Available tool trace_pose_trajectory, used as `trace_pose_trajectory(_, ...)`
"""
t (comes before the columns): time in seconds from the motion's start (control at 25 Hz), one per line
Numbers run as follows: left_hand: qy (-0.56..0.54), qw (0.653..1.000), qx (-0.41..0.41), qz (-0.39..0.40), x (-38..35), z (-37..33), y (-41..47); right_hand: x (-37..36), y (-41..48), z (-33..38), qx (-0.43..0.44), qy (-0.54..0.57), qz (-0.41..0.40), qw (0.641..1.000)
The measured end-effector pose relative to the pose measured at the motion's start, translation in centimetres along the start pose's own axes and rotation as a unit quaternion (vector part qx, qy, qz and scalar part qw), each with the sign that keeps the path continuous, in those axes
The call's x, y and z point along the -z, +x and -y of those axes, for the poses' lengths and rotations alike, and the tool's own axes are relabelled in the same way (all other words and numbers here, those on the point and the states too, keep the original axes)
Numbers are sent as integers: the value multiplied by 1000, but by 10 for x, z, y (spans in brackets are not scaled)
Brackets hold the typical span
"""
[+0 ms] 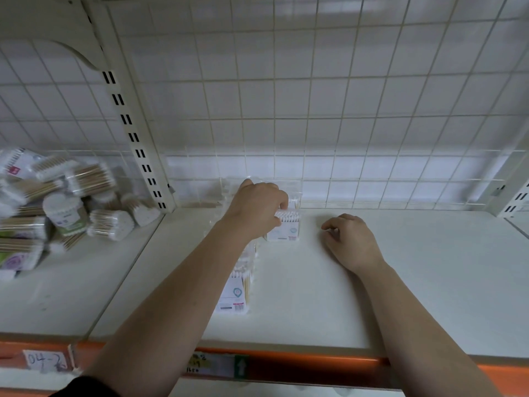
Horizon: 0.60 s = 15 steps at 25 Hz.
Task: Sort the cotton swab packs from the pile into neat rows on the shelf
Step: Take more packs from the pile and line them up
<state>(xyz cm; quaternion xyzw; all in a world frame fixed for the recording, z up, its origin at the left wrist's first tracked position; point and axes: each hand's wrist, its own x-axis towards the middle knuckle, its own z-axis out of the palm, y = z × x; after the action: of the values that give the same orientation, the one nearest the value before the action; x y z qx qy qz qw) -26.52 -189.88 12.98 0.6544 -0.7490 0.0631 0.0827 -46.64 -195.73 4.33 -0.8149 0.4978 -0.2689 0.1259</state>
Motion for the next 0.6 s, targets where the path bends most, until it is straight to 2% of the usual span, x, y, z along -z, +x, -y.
trace_pose_trajectory(0.6,7,1000,10,21,-6,6,23,-4,-2,-3,-1,-20,8,1000)
